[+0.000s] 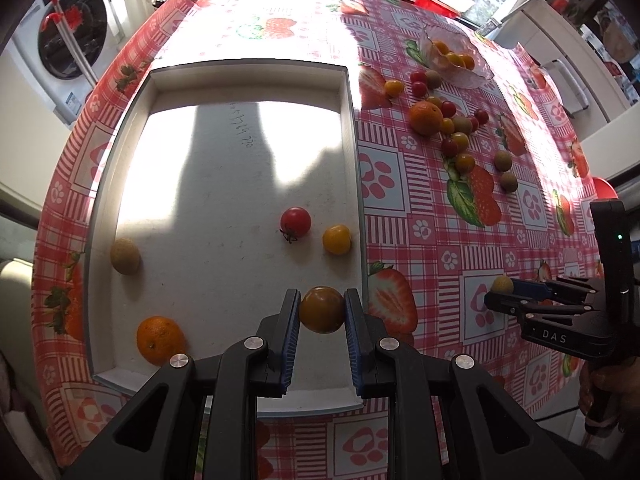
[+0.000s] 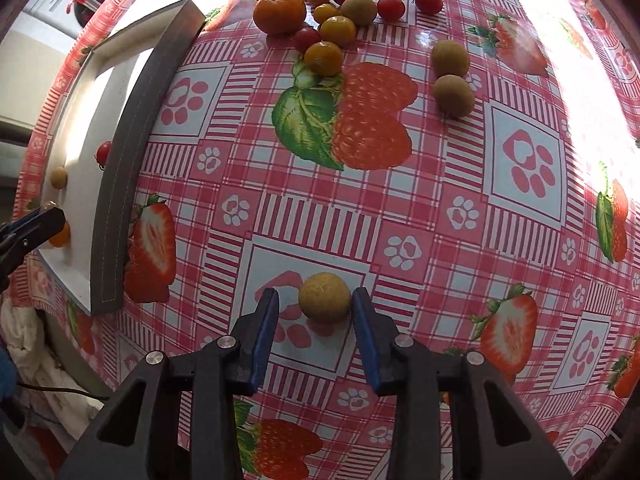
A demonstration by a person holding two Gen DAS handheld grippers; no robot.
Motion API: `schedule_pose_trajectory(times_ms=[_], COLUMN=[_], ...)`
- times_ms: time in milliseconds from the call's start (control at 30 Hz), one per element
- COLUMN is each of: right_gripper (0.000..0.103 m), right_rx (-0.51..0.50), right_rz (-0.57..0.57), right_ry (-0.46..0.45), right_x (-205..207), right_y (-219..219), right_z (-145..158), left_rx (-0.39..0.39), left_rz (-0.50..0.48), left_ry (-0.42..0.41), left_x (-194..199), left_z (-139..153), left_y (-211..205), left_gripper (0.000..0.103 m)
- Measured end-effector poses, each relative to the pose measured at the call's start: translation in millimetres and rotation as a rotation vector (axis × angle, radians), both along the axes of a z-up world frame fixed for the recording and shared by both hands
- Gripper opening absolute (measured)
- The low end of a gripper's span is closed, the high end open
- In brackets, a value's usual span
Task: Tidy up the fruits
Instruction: 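Carry the greenish-yellow fruit and orange tomato over the tray with both grippers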
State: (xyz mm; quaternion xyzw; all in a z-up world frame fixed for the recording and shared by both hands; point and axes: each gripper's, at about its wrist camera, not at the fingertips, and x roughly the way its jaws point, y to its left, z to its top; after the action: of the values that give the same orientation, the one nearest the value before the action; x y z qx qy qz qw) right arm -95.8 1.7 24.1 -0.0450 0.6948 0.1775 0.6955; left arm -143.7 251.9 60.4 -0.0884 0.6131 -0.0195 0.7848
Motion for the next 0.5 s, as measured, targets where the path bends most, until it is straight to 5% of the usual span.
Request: schedule_pose_trajectory(times_ms=[233,500], right_gripper=[0.029,0.029], right_rx=[0.052,0.170], right_rz=[0.010,0.121], right_ry=[-0.013,-0.088], right_x=[14.4,47.6], right_y=[21.9,99.3], right_z=[18.1,67.9], left_rx=[0.004,0.042], left_rz=[0.016,0.069], left_ry=[-0.012,-0.064], left_x=[1.5,20.7], left_z=[4.8,23.8], left_y=[9.5,44.3], left_gripper=[0.024,0.024])
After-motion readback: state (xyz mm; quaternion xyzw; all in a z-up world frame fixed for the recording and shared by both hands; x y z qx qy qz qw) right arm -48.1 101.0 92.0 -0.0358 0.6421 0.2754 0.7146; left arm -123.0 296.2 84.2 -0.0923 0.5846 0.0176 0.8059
